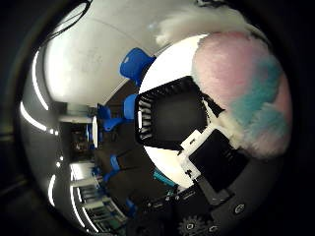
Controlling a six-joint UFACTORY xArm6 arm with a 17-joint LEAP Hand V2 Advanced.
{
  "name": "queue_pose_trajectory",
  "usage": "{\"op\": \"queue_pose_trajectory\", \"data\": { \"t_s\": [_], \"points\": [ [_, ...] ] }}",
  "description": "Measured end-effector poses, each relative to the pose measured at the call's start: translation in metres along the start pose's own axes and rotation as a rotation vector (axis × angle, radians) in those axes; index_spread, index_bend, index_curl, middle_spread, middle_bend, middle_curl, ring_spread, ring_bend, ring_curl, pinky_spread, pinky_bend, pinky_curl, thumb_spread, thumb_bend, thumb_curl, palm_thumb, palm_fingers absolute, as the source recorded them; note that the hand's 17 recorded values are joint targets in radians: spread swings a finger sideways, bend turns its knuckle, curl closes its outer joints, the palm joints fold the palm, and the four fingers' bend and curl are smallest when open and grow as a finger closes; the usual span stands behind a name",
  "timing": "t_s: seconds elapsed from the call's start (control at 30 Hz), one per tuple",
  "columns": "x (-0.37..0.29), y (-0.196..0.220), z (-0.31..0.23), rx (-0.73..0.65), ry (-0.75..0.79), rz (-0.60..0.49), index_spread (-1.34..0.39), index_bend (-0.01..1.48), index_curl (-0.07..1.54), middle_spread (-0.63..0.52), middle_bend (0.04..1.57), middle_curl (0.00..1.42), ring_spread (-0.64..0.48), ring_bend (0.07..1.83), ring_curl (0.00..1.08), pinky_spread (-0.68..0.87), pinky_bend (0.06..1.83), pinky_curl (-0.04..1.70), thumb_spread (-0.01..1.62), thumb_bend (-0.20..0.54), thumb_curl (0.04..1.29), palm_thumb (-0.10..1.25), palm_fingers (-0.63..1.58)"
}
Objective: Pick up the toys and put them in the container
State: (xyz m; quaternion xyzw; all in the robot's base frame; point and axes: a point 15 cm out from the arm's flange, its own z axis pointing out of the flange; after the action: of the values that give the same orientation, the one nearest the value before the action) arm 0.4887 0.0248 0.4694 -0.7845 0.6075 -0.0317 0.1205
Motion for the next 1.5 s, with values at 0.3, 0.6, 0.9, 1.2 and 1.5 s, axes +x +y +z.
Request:
{"op": "queue_pose_trajectory", "data": {
  "t_s": [0.3, 0.6, 0.9, 1.2, 1.5],
  "points": [
    [-0.106, -0.033, 0.023, 0.035, -0.047, -0.182, -0.32, 1.17, 1.01, -0.29, 1.32, 1.15, -0.32, 1.43, 1.0, -0.21, 1.42, 1.15, 0.8, -0.019, 0.75, 1.04, 0.64],
    [-0.168, -0.033, 0.04, 0.012, -0.081, -0.274, -0.32, 1.14, 1.01, -0.29, 1.3, 1.15, -0.32, 1.41, 1.0, -0.21, 1.41, 1.14, 0.79, -0.019, 0.76, 1.04, 0.66],
    [-0.174, -0.023, 0.07, -0.081, -0.109, -0.253, -0.32, 1.13, 1.01, -0.3, 1.28, 1.16, -0.32, 1.4, 0.99, -0.21, 1.4, 1.13, 0.78, -0.019, 0.76, 1.04, 0.68],
    [-0.162, -0.016, 0.094, -0.159, -0.111, -0.205, -0.33, 0.92, 0.93, -0.27, 1.2, 1.05, -0.3, 1.35, 0.89, -0.26, 1.27, 1.03, 1.05, -0.034, 0.64, 0.85, 0.78],
    [-0.139, -0.004, 0.118, -0.258, -0.111, -0.15, -0.44, 0.5, 0.66, -0.17, 0.69, 0.68, -0.1, 0.88, 0.57, 0.02, 0.78, 0.77, 1.23, -0.029, 0.39, 0.61, 0.08]
  ]
}}
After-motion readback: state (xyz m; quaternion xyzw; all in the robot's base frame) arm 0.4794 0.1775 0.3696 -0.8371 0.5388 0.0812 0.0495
